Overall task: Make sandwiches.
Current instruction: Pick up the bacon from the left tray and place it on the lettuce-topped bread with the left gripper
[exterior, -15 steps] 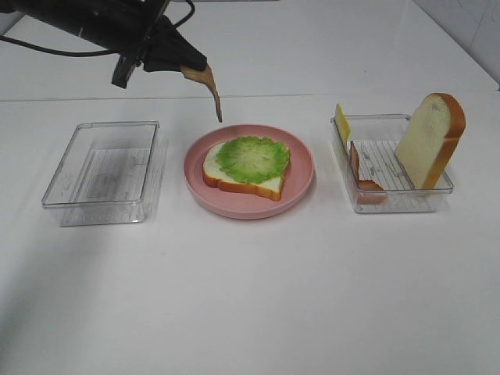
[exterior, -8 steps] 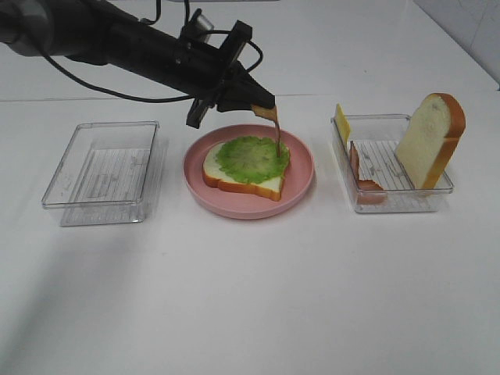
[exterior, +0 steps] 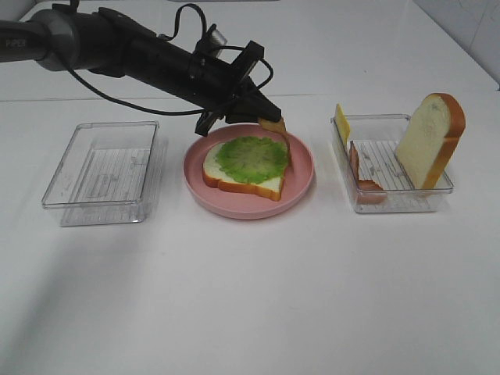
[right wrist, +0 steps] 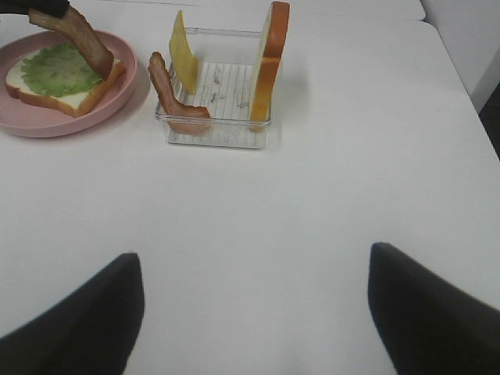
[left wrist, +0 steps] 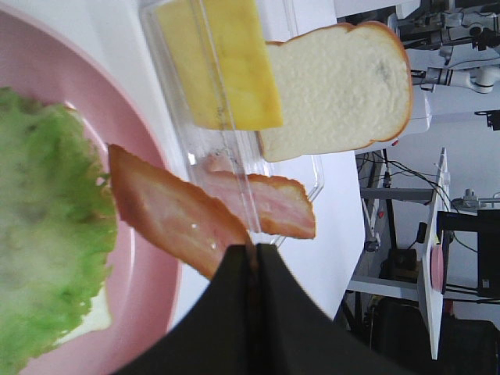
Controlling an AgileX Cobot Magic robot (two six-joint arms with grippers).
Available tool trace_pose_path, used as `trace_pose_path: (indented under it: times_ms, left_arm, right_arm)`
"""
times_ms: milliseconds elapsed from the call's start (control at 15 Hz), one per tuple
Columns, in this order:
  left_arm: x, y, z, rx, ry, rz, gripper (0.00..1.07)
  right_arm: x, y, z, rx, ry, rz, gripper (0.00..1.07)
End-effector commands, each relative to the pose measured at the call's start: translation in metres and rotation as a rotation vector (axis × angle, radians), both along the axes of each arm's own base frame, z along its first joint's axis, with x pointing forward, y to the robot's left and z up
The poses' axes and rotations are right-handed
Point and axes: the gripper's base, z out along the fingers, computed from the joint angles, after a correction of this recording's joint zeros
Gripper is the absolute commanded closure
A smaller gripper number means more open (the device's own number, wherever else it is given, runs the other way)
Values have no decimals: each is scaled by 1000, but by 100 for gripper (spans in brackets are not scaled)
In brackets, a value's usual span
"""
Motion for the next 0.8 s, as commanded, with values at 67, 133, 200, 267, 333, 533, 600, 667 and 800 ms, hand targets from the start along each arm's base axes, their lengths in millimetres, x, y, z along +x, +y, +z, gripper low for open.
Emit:
trace_pose_path:
  times_ms: [67, 133, 200, 267, 333, 533, 600, 667, 800]
  left_arm:
    - [5, 16, 0, 6, 8, -6, 107]
    - [5, 19, -1, 24, 4, -12, 107]
    - [5, 22, -3, 53, -1, -19, 107]
    - [5, 23, -6, 87, 0, -27, 107]
    - [4, 25, -8, 115, 4, -28, 107]
    - [4, 29, -14, 193, -2, -33, 107]
    - [4, 30, -14, 202, -4, -37, 107]
    - [5, 30, -14, 207, -7, -36, 107]
    - [7, 32, -13, 219, -31, -13, 106]
  right_arm:
    - [-2, 0, 1, -13, -29, -4, 32]
    - [-2, 0, 1, -13, -29, -4, 32]
    - [-2, 0, 1, -13, -29, -4, 32]
    - [-2, 0, 1, -13, -29, -4, 32]
    - [-2, 0, 1, -13, -29, -4, 32]
    - [-2, 0, 1, -13, -29, -4, 32]
    - [-2, 0, 1, -13, -29, -4, 32]
    - [-2, 0, 1, -13, -29, -4, 32]
    - [-2, 0, 1, -13, -29, -4, 32]
